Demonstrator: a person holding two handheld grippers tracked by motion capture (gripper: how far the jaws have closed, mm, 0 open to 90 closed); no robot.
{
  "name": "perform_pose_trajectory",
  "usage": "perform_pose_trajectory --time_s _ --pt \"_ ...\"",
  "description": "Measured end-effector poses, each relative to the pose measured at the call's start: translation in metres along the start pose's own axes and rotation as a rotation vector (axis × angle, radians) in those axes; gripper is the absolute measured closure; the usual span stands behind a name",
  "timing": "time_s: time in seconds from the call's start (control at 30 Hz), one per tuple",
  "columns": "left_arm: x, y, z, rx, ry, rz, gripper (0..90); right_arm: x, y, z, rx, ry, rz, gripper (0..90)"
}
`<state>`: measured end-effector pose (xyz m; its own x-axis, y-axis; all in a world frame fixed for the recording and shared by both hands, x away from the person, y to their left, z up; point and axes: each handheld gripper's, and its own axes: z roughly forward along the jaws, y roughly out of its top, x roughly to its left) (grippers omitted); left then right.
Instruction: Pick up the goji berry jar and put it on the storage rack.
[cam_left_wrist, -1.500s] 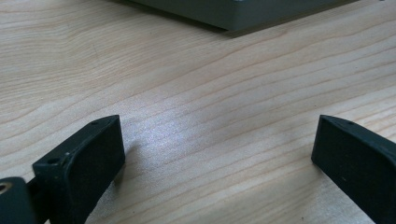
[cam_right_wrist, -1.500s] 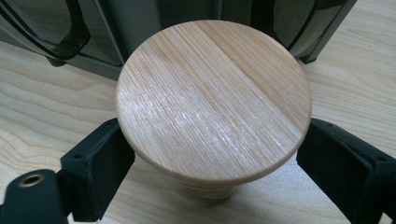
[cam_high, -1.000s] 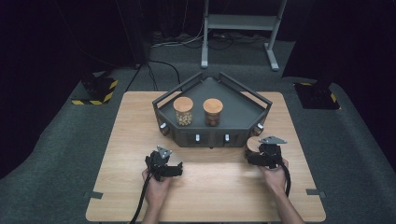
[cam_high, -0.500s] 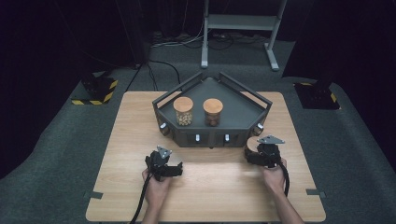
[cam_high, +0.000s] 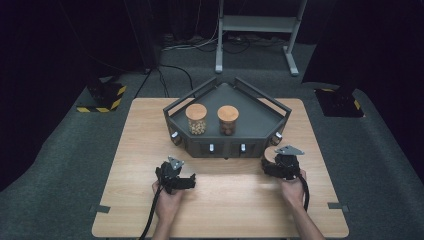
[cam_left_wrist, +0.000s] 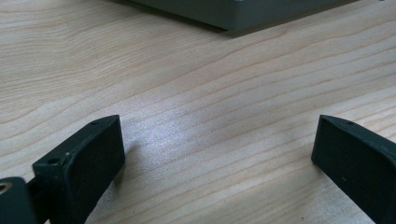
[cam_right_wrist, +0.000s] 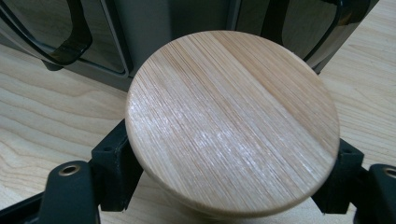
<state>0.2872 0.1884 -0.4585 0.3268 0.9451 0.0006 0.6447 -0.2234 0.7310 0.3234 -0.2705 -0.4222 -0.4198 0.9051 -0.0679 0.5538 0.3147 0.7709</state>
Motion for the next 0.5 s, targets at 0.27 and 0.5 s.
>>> perform_pose_trajectory --time_s 0.27,0.5 --pt "0.0 0.0 0.0 0.0 0.0 0.0 2.5 -0.0056 -0.0032 -0.0005 -0.013 0.02 0.019 25.5" --pt "0.0 0.0 0.0 0.0 0.0 0.0 2.5 -0.0081 -0.0044 -0.0008 -0.019 0.03 0.023 25.6"
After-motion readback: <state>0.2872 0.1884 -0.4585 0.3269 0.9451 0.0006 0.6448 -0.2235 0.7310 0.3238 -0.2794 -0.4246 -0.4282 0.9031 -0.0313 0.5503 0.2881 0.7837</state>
